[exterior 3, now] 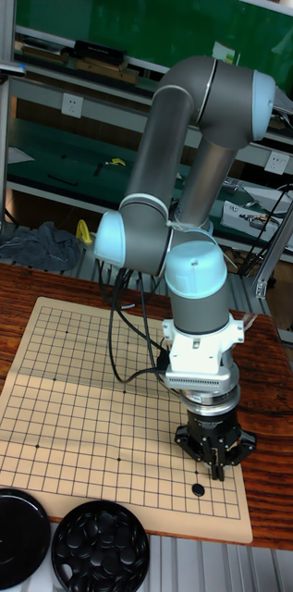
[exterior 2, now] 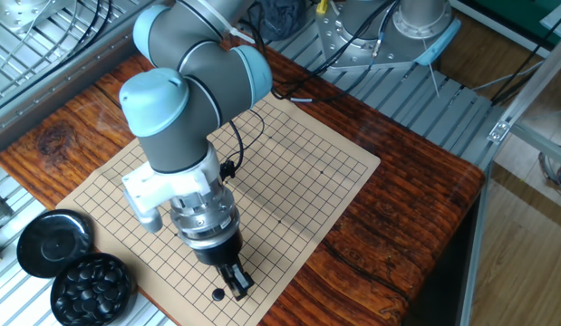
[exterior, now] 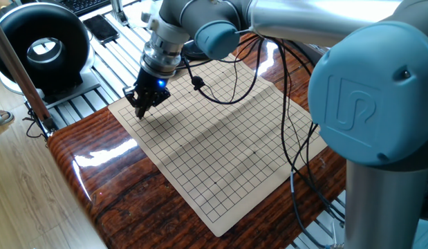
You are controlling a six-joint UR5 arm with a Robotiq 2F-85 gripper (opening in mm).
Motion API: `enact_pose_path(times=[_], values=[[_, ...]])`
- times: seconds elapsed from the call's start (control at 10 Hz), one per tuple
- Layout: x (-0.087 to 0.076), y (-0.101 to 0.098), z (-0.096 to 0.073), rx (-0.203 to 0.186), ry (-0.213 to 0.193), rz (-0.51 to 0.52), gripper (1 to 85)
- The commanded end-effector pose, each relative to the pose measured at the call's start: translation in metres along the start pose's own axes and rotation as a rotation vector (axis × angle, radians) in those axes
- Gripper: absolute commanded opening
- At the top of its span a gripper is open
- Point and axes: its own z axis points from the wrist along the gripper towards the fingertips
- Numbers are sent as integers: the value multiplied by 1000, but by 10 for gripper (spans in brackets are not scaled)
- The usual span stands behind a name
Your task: Play the first move as black on the 3-4 point in the upper right corner of the Go board
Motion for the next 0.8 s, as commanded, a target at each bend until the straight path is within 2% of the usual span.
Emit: enact_pose_path(times=[0.0,0.4,0.5,0.7], values=[[-3,0,1,-20,-9,-1,13],[-3,2,0,-35,-13,3,13],[-4,-2,0,-20,-17,-9,13],[-2,-2,0,-29,-15,-11,13]])
